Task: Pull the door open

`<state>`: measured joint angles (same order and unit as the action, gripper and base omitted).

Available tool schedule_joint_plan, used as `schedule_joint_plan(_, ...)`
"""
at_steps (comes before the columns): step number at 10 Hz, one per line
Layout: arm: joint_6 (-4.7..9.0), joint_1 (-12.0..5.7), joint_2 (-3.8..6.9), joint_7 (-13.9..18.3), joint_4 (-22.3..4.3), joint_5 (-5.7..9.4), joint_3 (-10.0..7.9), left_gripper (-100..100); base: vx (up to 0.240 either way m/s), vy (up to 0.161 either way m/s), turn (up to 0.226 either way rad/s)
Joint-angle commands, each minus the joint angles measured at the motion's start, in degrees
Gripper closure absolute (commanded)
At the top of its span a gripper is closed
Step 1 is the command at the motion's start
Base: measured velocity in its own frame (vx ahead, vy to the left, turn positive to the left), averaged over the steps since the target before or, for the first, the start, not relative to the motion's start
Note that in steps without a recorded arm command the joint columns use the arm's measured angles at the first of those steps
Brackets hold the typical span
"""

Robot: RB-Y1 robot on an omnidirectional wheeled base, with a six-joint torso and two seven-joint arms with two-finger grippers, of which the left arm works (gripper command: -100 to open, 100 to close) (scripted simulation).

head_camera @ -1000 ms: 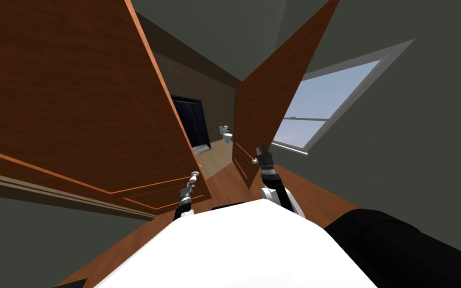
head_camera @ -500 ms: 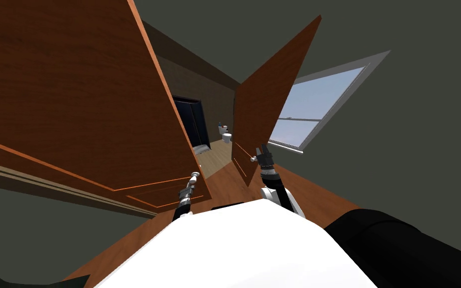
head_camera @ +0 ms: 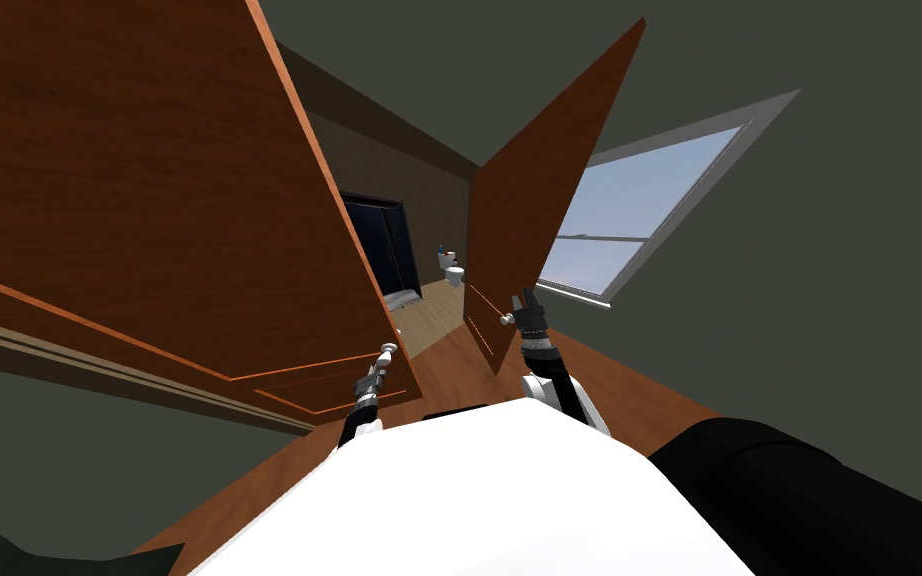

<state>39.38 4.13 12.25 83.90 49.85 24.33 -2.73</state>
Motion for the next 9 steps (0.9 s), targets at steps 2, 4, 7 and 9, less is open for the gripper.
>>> schedule_joint_plan(2,0.00,0.00,0.00,0.0,0.0,0.00,0.00,100,0.015,0.007,0.014)
schedule_joint_plan(4,0.00,0.00,0.00,0.0,0.0,0.00,0.00,100,-0.008,0.004,0.000)
schedule_joint_plan(7,0.00,0.00,0.00,0.0,0.0,0.00,0.00,100,-0.002,0.001,-0.001)
schedule_joint_plan(9,1.02,-0.59,-0.14,0.3,-0.7,-0.51,1.95,-100,-0.176,0.060,-0.068)
